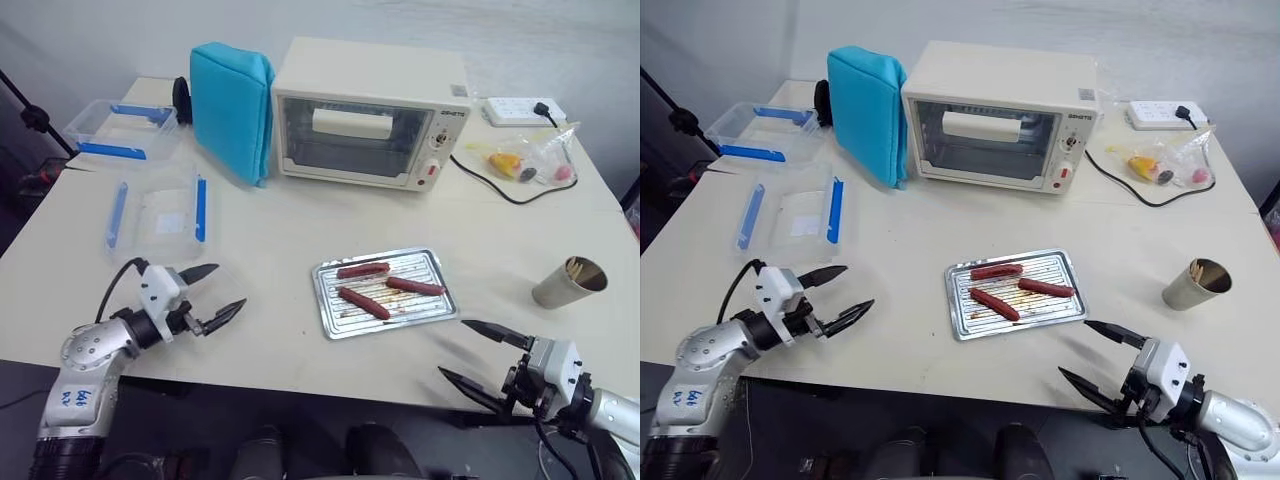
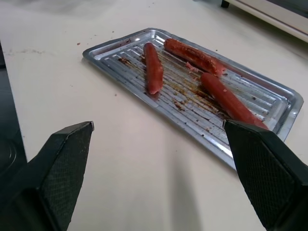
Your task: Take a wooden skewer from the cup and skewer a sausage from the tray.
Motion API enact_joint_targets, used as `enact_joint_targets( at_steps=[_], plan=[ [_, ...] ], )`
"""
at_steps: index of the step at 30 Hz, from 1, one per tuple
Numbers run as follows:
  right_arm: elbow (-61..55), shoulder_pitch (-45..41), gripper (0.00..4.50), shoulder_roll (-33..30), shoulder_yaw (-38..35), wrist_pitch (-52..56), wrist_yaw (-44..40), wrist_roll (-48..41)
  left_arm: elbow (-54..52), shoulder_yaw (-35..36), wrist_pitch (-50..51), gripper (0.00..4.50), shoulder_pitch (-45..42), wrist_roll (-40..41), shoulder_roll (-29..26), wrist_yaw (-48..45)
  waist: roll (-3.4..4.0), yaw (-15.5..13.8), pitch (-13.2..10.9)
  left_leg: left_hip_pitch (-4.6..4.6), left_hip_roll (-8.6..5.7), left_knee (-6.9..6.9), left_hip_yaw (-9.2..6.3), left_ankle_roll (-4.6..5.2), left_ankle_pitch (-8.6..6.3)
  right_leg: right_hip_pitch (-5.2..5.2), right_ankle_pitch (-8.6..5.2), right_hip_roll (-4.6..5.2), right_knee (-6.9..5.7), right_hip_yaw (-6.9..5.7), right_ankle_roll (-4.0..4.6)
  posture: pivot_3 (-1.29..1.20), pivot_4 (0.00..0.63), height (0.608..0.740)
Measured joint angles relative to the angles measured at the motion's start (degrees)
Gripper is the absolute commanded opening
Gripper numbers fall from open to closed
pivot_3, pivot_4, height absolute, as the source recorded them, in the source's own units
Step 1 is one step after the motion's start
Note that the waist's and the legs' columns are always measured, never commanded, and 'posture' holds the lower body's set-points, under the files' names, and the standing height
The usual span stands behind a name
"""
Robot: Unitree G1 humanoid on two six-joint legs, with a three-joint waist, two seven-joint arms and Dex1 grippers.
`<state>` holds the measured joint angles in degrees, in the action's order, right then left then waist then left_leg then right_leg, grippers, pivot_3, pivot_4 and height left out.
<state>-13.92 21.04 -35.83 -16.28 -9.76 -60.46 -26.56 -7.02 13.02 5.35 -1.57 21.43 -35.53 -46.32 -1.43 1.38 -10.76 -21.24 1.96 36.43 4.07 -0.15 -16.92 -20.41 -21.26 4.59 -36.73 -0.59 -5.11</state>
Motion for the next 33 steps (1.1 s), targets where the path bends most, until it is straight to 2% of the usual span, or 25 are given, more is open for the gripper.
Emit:
enact_joint_targets(
  at_steps=[5, 9, 11, 16, 20, 24, 28, 32, 33],
  plan=[
    [0.7, -1.1, 4.5, 0.1, 0.1, 0.3, 0.2, 0.0, -1.2, 0.0, 1.7, 4.48, 0.0, 1.8, -0.3, -0.9, 0.0, 0.2, 0.0, 0.01, 0.0, -0.01, 0.0, 0.01, 0.01, 0.0, 0.0, -0.01, -0.03, -0.01, 0.0, 0.0, 0.15, 0.74],
    [0.3, -0.2, 4.5, 0.1, -2.6, 1.6, 2.0, -1.2, -3.7, 0.0, 6.1, 4.48, 1.3, 9.3, -1.4, -7.9, 0.02, 0.2, 0.0, 0.01, 0.01, -0.02, -0.01, -0.02, 0.02, -0.01, -0.02, -0.02, -0.05, -0.01, 0.03, 0.0, 0.15, 0.74],
    [-0.9, 2.2, 4.5, -0.3, -7.3, 2.8, 2.9, -2.6, -4.1, -0.1, 7.8, 4.48, 1.7, 12.2, -2.1, -11.1, 0.09, 0.1, 0.0, -0.01, -0.01, -0.02, -0.01, -0.02, 0.01, -0.01, -0.02, -0.01, -0.03, -0.01, 0.03, 0.0, 0.15, 0.74],
    [-1.0, 11.6, 4.5, -3.2, -24.4, 3.6, 2.5, -4.7, -6.1, -2.0, 8.1, 4.48, 0.6, 12.9, -3.3, -15.6, 0.11, -0.7, 0.0, 0.03, -0.07, -0.03, -0.1, 0.04, -0.02, 0.21, -0.02, 0.0, 0.24, -0.08, 0.03, 0.0, 0.15, 0.74],
    [4.1, 12.6, 4.5, -5.3, -33.1, 3.7, 1.9, -5.4, -7.0, -4.1, 8.9, 4.48, -2.8, 13.2, -1.8, -15.8, 0.12, -0.6, 0.0, 0.07, -0.08, -0.03, -0.09, 0.05, -0.02, 0.25, -0.01, -0.02, 0.24, -0.06, 0.03, 0.0, 0.15, 0.74],
    [9.1, 11.1, 4.5, -11.5, -36.5, 6.6, -0.1, -5.7, -8.0, -6.5, 9.7, 4.48, -5.3, 13.4, -0.4, -16.0, 0.27, 0.4, 0.1, 0.09, -0.07, -0.05, -0.06, 0.06, 0.0, 0.25, -0.01, -0.05, 0.22, -0.03, 0.03, 0.0, 0.15, 0.74],
    [10.2, 7.4, 4.5, -22.5, -36.8, 15.1, -1.9, -5.8, -7.8, -8.1, 10.1, 4.48, -7.4, 13.3, 0.8, -16.0, 0.39, 0.7, 0.1, 0.18, -0.05, -0.05, 0.0, 0.09, 0.04, 0.26, -0.01, -0.11, 0.14, 0.03, 0.01, 0.0, 0.15, 0.74],
    [11.7, 0.7, 4.5, -33.0, -33.4, 25.1, -4.8, -6.1, -6.5, -8.5, 10.0, 4.48, -8.6, 13.1, 1.4, -15.7, 0.38, 0.2, 0.1, 0.09, -0.05, -0.03, -0.08, 0.09, 0.04, 0.23, 0.0, -0.11, 0.2, -0.02, 0.01, 0.0, 0.15, 0.74],
    [11.9, -0.8, 4.31, -34.6, -32.2, 26.6, -5.4, -6.2, -6.1, -8.7, 10.0, 4.49, -8.8, 13.0, 1.5, -15.7, 0.39, 0.2, 0.1, 0.02, -0.05, -0.02, -0.09, 0.09, 0.04, 0.19, 0.0, -0.11, 0.22, -0.03, 0.0, 0.0, 0.15, 0.74]
  ],
)
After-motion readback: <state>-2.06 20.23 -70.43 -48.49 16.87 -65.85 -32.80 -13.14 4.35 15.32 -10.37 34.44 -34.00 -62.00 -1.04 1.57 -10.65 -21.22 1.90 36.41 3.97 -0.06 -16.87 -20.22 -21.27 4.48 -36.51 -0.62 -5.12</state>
